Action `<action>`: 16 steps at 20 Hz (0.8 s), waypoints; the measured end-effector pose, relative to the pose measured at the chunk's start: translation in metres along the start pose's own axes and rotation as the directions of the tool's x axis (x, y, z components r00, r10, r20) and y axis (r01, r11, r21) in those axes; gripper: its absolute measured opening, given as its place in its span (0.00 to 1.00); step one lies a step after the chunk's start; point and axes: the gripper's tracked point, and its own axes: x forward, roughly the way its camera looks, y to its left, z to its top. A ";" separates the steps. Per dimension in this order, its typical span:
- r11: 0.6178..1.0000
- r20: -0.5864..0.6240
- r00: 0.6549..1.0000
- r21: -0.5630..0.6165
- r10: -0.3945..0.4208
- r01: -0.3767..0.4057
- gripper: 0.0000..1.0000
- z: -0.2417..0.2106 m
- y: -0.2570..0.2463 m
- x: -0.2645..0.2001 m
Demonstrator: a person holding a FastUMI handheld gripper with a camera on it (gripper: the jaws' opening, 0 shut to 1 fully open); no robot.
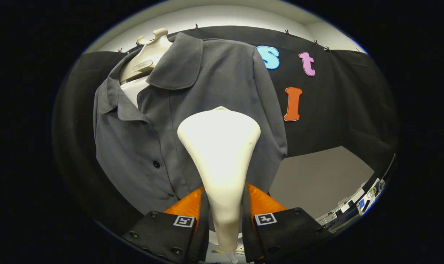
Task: Iron the clothes twice with a garment steamer, once on the left side and once on the right side.
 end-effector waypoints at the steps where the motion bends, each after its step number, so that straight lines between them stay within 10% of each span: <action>1: 1.000 -0.008 1.000 -0.005 0.000 0.000 0.45 -0.002 0.000 0.003; 16: 1.000 -0.091 0.996 0.010 -0.021 0.022 0.46 -0.055 -0.011 0.018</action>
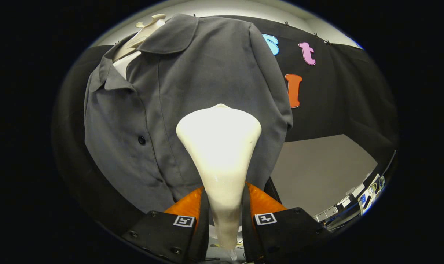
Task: Iron the clothes twice with a garment steamer, once on the left side and once on the right side.
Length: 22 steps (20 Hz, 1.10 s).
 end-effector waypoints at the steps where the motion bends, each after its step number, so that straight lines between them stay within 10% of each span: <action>1: 1.000 -0.009 1.000 0.003 -0.002 0.002 0.46 -0.005 -0.001 0.002; 22: 1.000 -0.220 0.975 -0.003 -0.007 0.007 0.46 -0.132 -0.022 0.035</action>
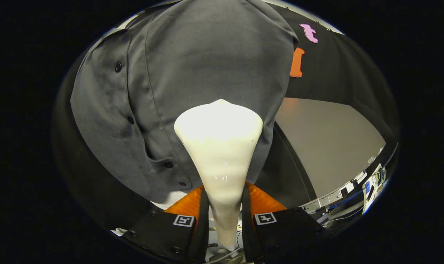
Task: Iron the clothes twice with a garment steamer, once on the left side and once on the right side.
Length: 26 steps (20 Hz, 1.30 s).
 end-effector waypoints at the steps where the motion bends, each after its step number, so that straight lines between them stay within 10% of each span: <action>1: 1.000 -0.013 1.000 -0.001 0.000 0.000 0.46 -0.006 -0.002 0.004; 26: 1.000 -0.230 0.973 -0.013 -0.012 0.009 0.46 -0.140 -0.011 0.054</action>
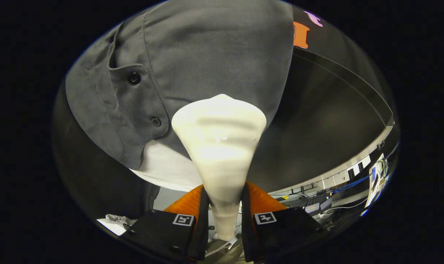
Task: Iron the clothes twice with a garment steamer, once on the left side and once on the right side.
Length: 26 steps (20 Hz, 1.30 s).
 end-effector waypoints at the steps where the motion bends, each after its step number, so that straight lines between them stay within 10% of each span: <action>1: 1.000 0.001 1.000 -0.001 0.002 -0.002 0.46 -0.002 0.000 0.000; 26: 0.993 0.385 0.919 -0.105 0.083 -0.046 0.46 0.198 0.107 -0.219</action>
